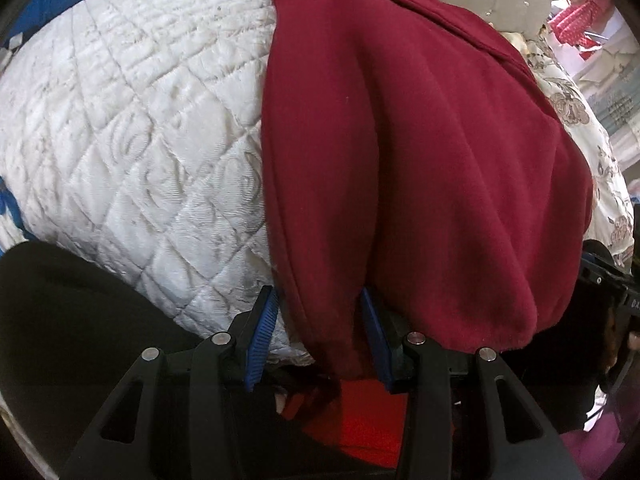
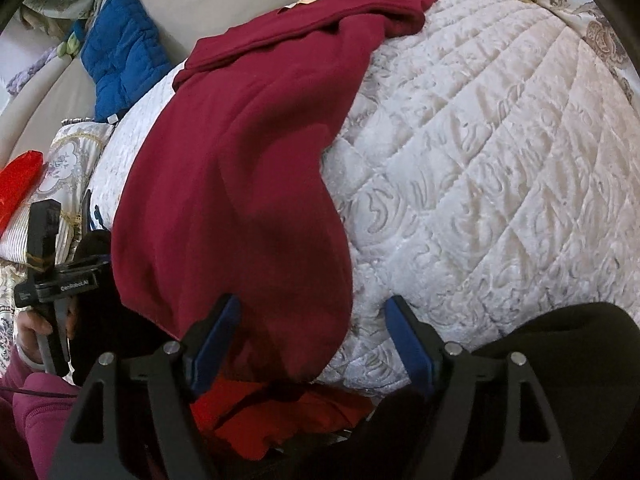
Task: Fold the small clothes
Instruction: 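Fold the lifted hem up toward the collar with both tools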
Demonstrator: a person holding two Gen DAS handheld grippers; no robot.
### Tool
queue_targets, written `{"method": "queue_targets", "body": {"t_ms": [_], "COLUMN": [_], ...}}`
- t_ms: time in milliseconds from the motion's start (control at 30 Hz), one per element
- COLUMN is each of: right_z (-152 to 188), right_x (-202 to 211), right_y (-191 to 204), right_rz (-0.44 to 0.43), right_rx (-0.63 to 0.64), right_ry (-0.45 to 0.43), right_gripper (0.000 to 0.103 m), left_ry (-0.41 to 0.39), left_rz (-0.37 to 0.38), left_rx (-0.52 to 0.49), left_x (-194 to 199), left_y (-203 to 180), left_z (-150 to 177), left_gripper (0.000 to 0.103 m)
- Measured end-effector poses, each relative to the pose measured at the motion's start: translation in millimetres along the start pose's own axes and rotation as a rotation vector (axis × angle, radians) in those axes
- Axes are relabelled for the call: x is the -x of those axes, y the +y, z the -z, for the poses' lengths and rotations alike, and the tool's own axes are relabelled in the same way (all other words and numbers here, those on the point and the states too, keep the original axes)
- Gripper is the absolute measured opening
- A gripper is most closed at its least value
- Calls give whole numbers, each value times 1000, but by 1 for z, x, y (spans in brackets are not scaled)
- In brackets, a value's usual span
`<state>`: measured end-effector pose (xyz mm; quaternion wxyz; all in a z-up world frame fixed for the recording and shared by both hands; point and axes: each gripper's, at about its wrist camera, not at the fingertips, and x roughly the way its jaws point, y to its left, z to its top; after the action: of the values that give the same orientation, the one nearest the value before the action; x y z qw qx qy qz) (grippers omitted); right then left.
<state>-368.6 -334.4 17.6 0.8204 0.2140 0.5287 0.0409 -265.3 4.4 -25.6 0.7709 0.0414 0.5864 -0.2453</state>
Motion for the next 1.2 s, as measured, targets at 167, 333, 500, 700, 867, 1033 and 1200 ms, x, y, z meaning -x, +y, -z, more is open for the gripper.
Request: {"method": "queue_targets", "body": {"t_ms": [167,333,500,700,867,1033,1200], "right_z": [3,8,18,24,-10,-74,-144], "right_x": [1,23,64,50,81,119,123], "right_y": [12,15,17,11,16,12,12], "right_rz": [3,-75,-125,-157,-263,-350,-319], "right_rx": [64,74,101,76,69,29,17], "right_ry": [-16,-25,-53,2,-90,-272,-372], "right_gripper": [8,8,8,8,7,7,7], "left_ry": [-15,-89,-190,-168,-255,-363,-456], "left_rz": [63,122,116,114,153,202,177], "left_rx": [10,-22,-25,34,23,28,19], "left_x": [5,47,100,93,121,145,146], "left_y": [2,5,22,42,40,38,27], "left_z": [-1,5,15,20,-8,-73,-149], "left_gripper": [0,0,0,0,0,0,0]}}
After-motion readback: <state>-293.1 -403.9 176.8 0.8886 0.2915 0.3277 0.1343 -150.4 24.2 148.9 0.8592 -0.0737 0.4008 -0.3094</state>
